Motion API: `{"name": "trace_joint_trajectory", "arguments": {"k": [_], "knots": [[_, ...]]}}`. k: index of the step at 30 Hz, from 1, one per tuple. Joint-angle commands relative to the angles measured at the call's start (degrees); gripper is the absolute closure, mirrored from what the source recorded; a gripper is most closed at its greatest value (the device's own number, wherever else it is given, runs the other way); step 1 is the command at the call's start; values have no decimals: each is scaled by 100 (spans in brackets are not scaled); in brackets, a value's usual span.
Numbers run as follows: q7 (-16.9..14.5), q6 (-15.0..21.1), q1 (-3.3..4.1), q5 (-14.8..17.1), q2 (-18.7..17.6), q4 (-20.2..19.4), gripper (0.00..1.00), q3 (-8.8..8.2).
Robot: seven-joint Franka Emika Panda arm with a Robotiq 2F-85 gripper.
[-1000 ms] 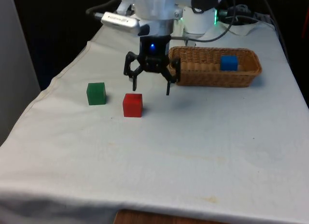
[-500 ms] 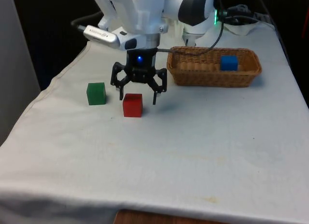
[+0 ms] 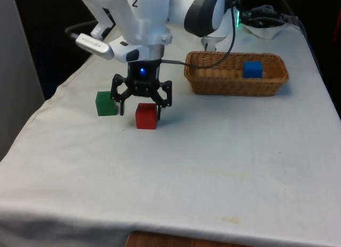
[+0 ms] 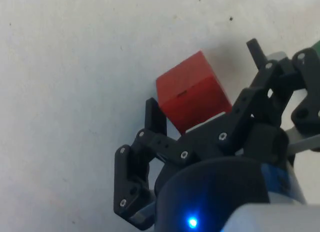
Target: Pick up exactly two blocks and place them into the basket.
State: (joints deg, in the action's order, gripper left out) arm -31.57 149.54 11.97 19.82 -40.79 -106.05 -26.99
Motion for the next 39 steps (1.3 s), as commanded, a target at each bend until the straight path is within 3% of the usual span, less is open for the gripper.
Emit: {"name": "trace_joint_trajectory", "arguments": {"k": [1, 5, 6, 10, 11, 14, 15, 16, 18, 19, 24, 28, 33, 34, 35, 39], "knots": [[-69, -23, -57, 34, -11, 46, 0, 46], [-92, 0, -6, 57, -57, 57, 0, -23], [-126, -11, -34, 74, -52, 63, 0, 6], [-155, 6, -34, 74, -46, 34, 0, -29], [-155, 11, -34, 74, -46, 29, 4, -34], [-120, 0, -6, 57, -57, 34, 33, -63], [-166, 11, -29, 74, -40, 23, 33, -46], [-166, 11, -29, 74, -40, 17, 44, -46], [-172, 17, -29, 74, -40, 11, 82, -52], [-172, 17, -29, 74, -40, 11, 90, -52], [-126, 0, -6, 63, -52, 23, 91, -74], [-178, 17, -29, 74, -34, 6, 91, -57], [-109, -92, 57, 23, 166, -63, 91, -183], [-120, -52, 23, 63, 69, 6, 91, -138], [-97, -115, 74, 17, 206, -80, 91, -206], [-63, -218, 149, -11, 458, -229, 91, -304]]}}
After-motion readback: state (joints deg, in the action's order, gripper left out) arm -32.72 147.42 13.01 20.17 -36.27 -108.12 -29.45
